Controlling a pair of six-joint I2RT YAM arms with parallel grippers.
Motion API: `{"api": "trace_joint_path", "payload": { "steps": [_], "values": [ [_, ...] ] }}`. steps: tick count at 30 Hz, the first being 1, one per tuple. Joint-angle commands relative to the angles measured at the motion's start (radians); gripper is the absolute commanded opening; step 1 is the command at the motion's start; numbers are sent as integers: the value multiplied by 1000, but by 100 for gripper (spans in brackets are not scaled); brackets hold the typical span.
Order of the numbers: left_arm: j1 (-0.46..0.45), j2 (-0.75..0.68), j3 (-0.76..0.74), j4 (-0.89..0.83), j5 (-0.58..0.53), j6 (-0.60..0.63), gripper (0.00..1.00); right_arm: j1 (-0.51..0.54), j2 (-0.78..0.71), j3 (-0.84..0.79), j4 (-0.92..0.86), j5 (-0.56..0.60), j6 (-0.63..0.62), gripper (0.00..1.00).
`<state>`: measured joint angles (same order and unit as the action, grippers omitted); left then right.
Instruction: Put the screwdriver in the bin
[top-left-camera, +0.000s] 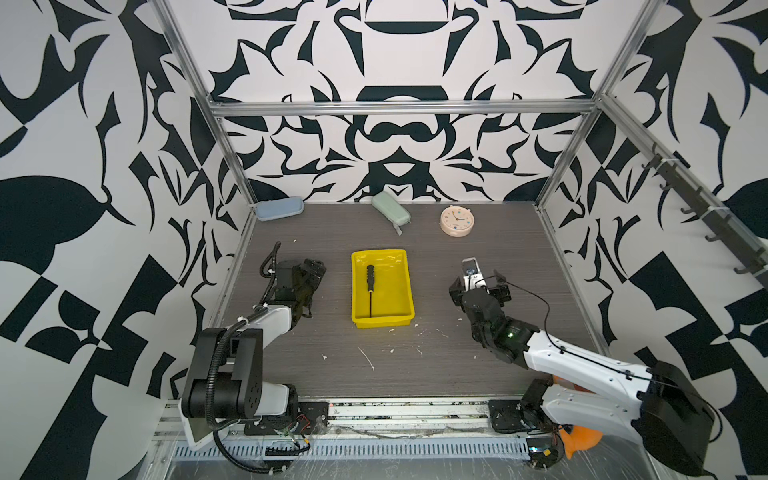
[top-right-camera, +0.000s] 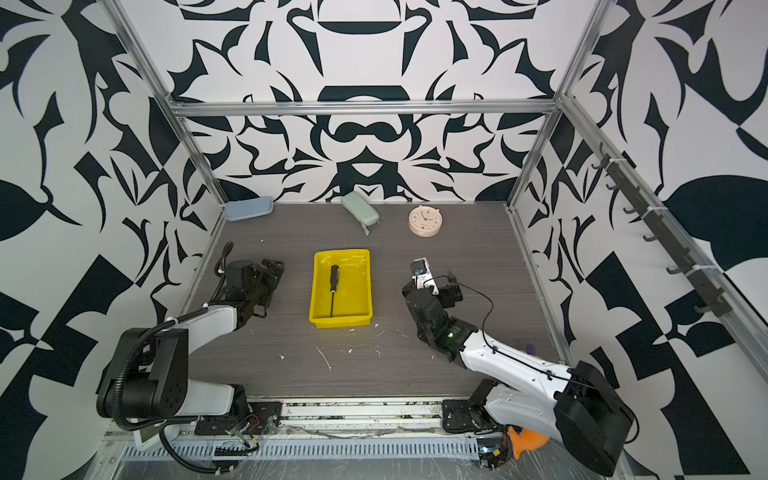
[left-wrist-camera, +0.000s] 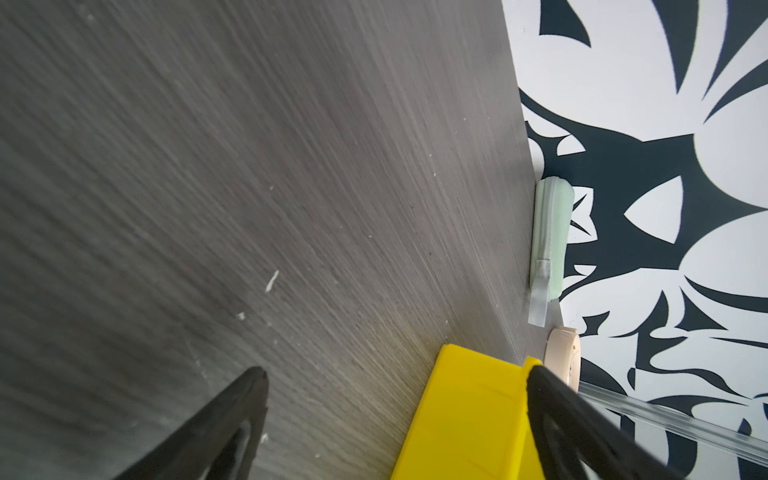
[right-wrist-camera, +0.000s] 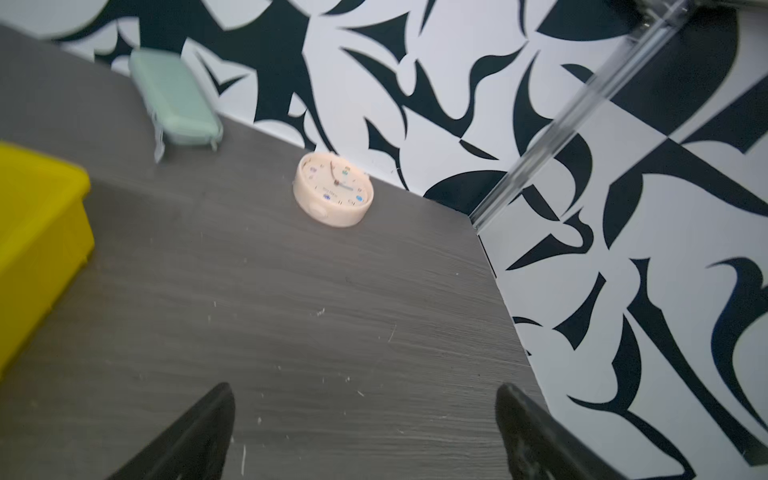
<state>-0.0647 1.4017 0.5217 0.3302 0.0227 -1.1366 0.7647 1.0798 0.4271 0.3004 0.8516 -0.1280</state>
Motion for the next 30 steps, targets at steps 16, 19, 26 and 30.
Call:
{"api": "trace_joint_path", "payload": {
  "steps": [16, 19, 26, 30],
  "values": [
    [6, -86, -46, -2, -40, 1, 100, -508, 309, -82, 503, -462, 22, 97],
    [6, -60, -36, 10, -29, -11, 100, -513, 339, -91, 549, -450, 47, 98],
    [12, -21, -18, 14, -18, -3, 100, -553, 411, -61, 561, -487, 64, 100],
    [12, -17, -9, 4, -17, 1, 100, -610, 443, -76, 607, -483, 142, 100]
  ]
}}
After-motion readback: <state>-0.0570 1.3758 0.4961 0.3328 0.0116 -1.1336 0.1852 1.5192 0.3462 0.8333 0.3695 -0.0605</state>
